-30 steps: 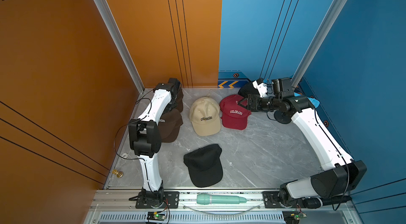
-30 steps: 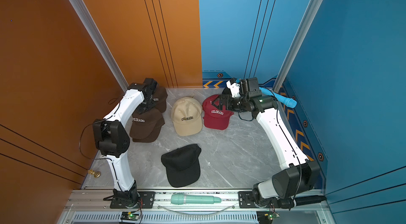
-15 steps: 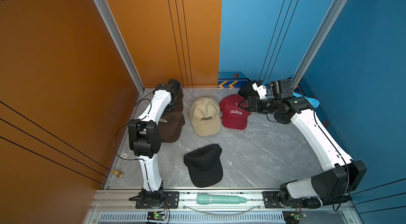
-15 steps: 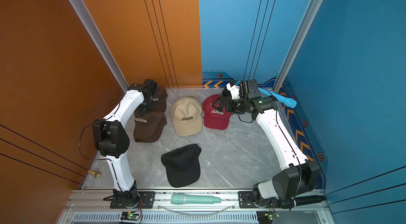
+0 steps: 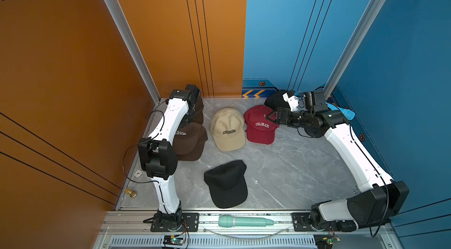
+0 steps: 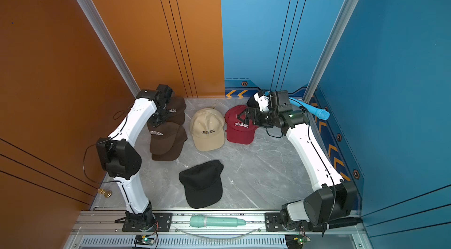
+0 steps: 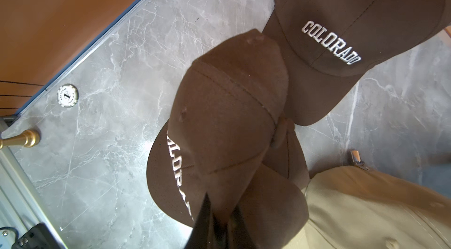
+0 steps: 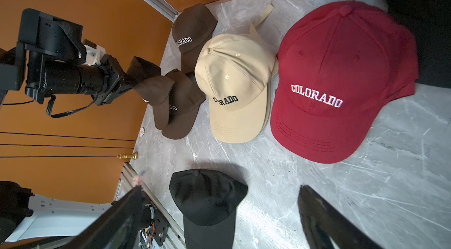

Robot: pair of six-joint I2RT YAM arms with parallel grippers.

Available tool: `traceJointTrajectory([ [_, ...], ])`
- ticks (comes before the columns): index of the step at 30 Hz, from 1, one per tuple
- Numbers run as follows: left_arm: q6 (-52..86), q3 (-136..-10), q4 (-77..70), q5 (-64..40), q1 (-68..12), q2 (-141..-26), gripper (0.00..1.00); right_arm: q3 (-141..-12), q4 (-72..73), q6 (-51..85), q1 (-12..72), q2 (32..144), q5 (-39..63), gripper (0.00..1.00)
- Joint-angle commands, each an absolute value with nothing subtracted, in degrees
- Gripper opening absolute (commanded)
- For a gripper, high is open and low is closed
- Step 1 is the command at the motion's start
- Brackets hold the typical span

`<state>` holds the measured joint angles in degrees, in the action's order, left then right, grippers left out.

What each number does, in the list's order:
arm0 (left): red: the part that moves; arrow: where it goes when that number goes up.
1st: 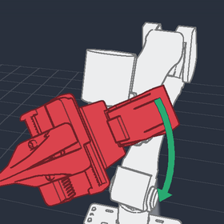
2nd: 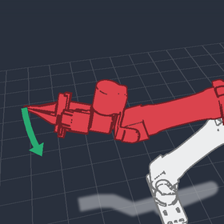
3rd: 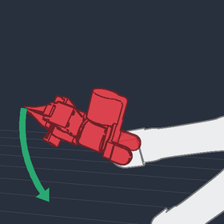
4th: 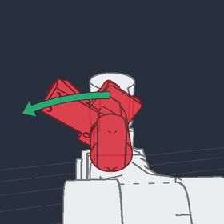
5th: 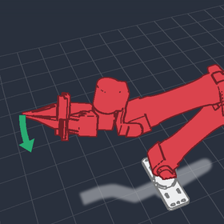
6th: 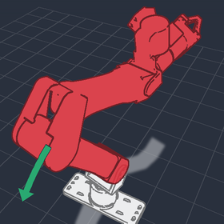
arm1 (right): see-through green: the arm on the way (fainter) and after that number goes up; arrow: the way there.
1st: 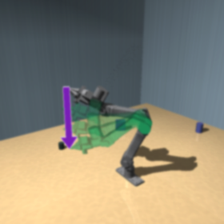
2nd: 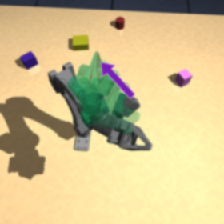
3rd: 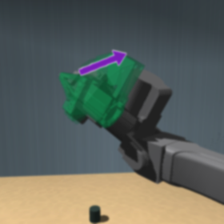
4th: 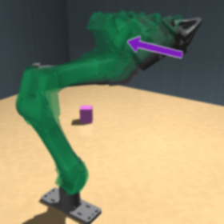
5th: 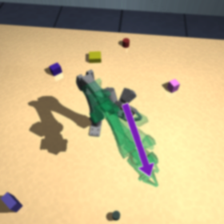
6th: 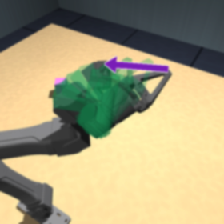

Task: Stack the baseball caps by color
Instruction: Place the baseball cap on the baseball cap.

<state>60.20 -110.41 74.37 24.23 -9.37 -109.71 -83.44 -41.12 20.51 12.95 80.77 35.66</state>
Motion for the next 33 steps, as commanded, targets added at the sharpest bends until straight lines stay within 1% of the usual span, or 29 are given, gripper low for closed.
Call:
traceJointTrajectory([
  [1,62.96,-110.87,78.69,25.59,-10.28,-108.37,0.12,-82.32,-39.05,21.51,12.41,79.1,36.7,1.0],
  [9,70.94,-109.1,78.59,26.53,-11.35,-108.05,0.12,-81.16,-38.23,21.97,12.13,78.0,36.69,1.0],
  [20,72.17,-113.42,78.59,29.86,-12.64,-113.15,0.13,-80.63,-38.8,21.97,11.57,76.53,36.57,1.0],
  [25,71.16,-114.62,78.62,29.7,-12.42,-115.56,0.18,-80.46,-39.26,22.08,11.17,75.83,36.29,1.0],
  [26,70.9,-114.87,78.65,29.62,-12.48,-115.97,0.21,-80.45,-39.29,22.15,11.16,75.64,36.3,1.0],
  [28,70.25,-115.37,78.59,29.71,-12.47,-116.71,0.22,-80.31,-39.29,22.4,11.09,75.52,36.28,1.0],
  [29,69.61,-115.81,78.58,29.83,-12.53,-117.21,0.3,-80.33,-39.29,22.49,11.05,75.44,36.3,1.0],
  [30,69.14,-116.03,78.58,29.93,-12.57,-117.57,0.43,-80.34,-39.29,22.57,11.04,75.49,36.32,1.0],
  [32,68.71,-116.15,78.62,29.66,-12.65,-117.92,0.61,-80.45,-39.26,22.59,11.0,75.47,36.75,1.0],
  [33,68.48,-116.17,78.62,29.55,-12.74,-117.99,0.67,-80.64,-39.29,22.65,11.1,75.51,36.74,1.0],
])
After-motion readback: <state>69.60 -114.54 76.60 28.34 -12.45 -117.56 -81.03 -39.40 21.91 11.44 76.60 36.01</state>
